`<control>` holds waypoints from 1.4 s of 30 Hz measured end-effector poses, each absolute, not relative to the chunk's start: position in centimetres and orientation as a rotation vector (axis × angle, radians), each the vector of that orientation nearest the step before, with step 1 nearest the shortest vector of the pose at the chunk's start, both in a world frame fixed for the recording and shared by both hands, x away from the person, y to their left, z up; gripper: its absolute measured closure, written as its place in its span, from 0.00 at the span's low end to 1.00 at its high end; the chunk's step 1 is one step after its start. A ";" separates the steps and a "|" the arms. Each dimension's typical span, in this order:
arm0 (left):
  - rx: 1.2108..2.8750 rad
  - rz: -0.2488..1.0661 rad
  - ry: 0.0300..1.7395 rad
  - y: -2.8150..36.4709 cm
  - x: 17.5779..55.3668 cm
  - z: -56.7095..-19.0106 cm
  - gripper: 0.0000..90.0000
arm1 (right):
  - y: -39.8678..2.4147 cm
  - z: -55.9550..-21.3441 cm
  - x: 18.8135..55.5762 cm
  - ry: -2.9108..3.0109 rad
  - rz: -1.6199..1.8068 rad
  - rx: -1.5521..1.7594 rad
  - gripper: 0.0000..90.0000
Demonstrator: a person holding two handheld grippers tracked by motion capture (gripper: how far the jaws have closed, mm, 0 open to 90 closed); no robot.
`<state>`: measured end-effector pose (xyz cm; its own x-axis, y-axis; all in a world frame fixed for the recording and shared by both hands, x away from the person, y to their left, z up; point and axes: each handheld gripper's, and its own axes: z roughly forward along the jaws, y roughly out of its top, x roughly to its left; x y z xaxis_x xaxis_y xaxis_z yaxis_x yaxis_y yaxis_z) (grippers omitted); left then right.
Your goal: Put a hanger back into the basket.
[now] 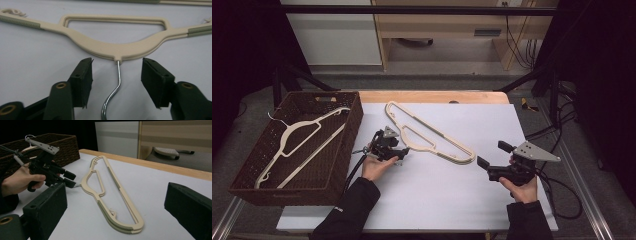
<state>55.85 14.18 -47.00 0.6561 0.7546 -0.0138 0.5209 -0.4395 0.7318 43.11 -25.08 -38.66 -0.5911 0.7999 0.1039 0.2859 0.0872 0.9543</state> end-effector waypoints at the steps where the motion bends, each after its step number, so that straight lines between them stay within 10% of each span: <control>1: 2.136 0.409 0.989 14.1 55.9 -47.2 0.55 | -25.1 -38.7 43.1 1.922 1.520 1.066 0.05; 23: 2.198 0.380 0.966 13.5 56.2 -47.4 0.96 | -24.8 -38.8 43.2 1.932 1.512 1.064 0.05; 42: 2.238 0.430 0.940 13.4 55.3 -45.4 0.98 | -24.3 -39.2 43.6 1.951 1.506 1.060 0.07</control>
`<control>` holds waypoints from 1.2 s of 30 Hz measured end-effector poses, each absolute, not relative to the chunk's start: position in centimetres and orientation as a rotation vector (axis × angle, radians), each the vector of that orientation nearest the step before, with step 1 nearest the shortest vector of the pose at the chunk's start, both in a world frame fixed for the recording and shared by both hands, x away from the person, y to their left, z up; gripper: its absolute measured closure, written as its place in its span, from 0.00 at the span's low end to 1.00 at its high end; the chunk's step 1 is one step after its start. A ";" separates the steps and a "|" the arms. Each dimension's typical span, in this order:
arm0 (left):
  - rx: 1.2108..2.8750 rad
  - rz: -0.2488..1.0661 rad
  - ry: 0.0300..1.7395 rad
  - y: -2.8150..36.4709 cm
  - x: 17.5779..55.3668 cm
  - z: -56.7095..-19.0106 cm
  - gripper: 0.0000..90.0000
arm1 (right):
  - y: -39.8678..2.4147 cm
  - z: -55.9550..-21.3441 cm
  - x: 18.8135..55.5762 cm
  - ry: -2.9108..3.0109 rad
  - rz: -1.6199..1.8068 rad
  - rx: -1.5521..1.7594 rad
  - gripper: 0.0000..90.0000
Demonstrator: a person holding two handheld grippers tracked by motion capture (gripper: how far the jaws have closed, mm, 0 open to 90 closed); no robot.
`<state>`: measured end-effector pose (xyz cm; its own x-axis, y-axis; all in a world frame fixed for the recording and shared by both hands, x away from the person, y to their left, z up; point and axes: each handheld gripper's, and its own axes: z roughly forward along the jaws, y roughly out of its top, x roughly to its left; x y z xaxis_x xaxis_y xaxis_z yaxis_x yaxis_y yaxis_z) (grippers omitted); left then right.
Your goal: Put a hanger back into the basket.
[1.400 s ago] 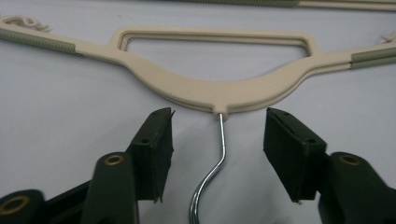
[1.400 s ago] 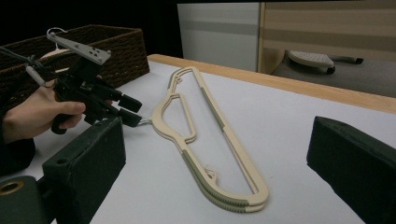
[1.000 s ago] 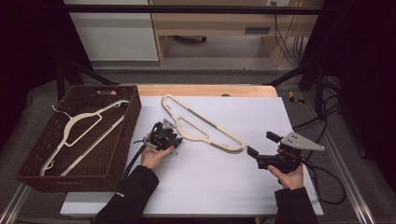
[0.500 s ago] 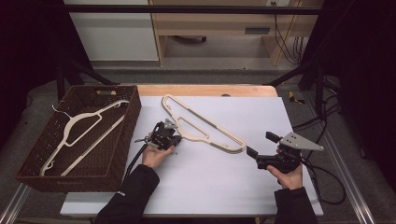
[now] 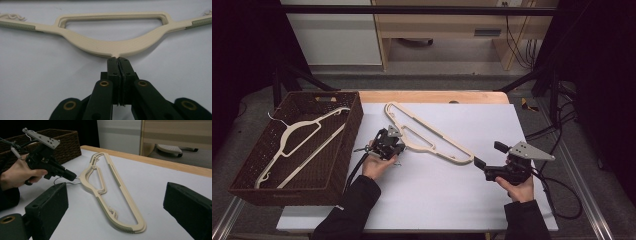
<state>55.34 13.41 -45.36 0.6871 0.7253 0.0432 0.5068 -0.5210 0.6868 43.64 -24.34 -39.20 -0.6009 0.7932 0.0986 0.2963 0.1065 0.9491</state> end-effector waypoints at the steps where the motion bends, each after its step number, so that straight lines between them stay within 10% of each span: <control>1: 2.235 0.431 0.943 13.4 55.2 -45.1 0.98 | -24.1 -39.2 43.7 1.954 1.506 1.057 0.07; 36: 2.296 0.465 0.845 11.6 51.2 -38.7 0.99 | -11.3 -41.0 49.3 2.197 1.472 0.929 0.16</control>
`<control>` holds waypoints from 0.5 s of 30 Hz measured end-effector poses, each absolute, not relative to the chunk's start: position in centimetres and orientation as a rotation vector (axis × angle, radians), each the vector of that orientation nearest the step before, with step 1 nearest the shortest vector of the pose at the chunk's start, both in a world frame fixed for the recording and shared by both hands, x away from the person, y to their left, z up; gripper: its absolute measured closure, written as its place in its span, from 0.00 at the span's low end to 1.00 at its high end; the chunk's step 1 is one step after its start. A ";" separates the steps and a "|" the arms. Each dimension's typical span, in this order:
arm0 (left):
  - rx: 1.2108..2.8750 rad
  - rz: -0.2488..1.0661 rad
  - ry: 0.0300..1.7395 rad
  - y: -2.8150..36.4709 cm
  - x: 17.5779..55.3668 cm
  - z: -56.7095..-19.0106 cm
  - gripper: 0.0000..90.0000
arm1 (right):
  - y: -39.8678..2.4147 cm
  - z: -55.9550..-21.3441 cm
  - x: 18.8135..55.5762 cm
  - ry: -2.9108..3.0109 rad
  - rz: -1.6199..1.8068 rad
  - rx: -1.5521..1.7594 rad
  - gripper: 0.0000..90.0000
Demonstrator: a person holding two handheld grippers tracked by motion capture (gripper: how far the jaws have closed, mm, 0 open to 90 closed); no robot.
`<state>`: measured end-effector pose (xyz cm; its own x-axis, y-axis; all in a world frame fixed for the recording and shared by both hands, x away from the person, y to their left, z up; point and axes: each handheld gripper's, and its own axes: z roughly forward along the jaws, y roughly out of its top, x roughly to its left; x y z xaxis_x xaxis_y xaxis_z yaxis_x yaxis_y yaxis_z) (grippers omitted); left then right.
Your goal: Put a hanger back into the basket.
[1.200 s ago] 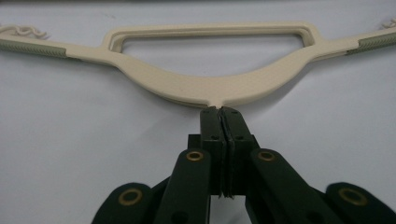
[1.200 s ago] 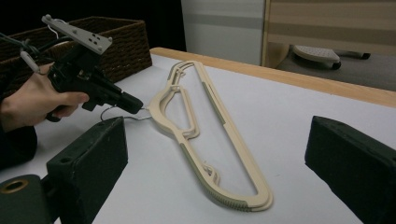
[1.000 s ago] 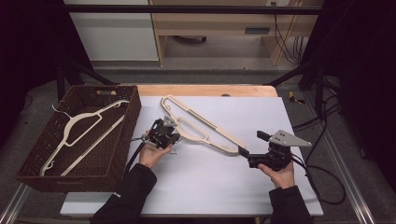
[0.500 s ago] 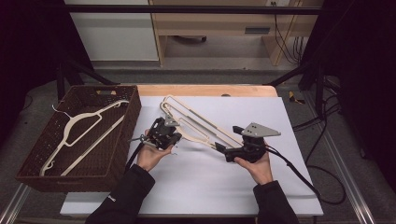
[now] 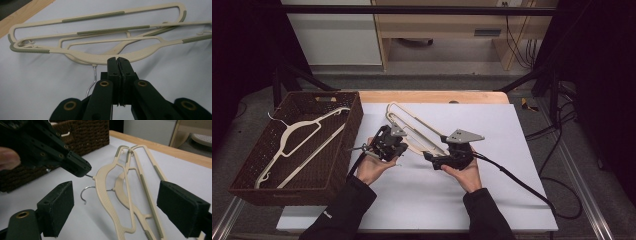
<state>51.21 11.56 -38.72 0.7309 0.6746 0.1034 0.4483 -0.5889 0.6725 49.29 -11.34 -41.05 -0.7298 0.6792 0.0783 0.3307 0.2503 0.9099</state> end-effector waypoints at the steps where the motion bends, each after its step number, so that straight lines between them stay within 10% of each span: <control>1: 2.302 0.461 0.843 11.5 51.2 -38.6 0.99 | -11.0 -41.3 49.4 2.205 1.459 0.930 0.16; 15: 2.304 0.437 0.842 11.0 51.0 -38.2 0.99 | -9.2 -44.6 50.6 2.303 1.322 0.937 0.33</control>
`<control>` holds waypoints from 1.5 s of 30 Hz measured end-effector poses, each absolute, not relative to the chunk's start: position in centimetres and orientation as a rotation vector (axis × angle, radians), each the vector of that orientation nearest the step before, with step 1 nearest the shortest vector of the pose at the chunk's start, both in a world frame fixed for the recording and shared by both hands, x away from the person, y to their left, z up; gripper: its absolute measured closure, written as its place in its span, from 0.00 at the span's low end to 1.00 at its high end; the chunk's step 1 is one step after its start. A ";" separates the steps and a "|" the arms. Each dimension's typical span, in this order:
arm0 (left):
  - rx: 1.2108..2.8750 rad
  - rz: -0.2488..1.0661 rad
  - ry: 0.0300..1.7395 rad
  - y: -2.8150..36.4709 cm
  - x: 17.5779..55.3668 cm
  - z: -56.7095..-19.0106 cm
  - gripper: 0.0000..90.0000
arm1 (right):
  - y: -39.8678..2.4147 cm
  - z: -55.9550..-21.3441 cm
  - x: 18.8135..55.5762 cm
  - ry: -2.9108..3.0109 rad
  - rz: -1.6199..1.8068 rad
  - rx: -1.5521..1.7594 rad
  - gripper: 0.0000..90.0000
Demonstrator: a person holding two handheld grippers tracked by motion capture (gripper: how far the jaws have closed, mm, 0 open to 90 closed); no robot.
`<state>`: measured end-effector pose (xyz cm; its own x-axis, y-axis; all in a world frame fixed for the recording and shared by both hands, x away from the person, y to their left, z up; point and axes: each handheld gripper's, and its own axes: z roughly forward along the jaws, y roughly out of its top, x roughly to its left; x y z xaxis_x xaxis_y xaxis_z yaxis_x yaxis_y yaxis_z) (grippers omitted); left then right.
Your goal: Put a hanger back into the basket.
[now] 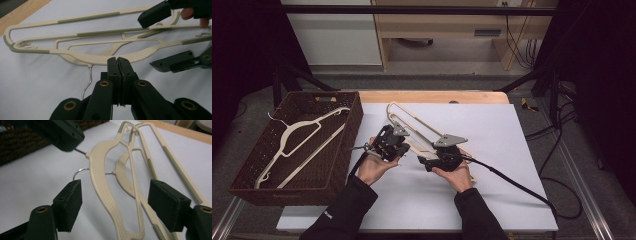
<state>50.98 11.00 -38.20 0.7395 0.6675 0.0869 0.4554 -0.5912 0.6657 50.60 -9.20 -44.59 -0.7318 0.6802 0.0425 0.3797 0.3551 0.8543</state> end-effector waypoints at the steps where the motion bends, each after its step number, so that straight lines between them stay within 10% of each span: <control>1: 2.305 0.435 0.841 11.0 51.0 -38.2 0.99 | -9.1 -44.8 50.6 2.312 1.310 0.933 0.35; 15: 2.313 0.414 0.819 10.4 50.7 -38.1 0.98 | -8.7 -46.0 50.6 2.363 1.228 0.846 0.76; 27: 2.269 0.402 0.803 10.8 50.5 -37.5 0.96 | -8.9 -45.6 50.2 2.329 1.219 0.780 0.79; 37: 1.986 0.492 0.808 14.3 49.7 -34.4 0.49 | -9.6 -44.3 50.1 2.285 1.190 0.754 0.84; 45: 1.880 0.556 0.821 17.4 48.9 -33.1 0.32 | -11.0 -42.2 49.9 2.202 1.164 0.778 0.92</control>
<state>48.86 17.44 -33.12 0.6675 0.7442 0.0248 0.2993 -0.2986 0.9062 49.93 -11.02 -42.22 -0.6962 0.6947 -0.1809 0.2416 0.4641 0.8522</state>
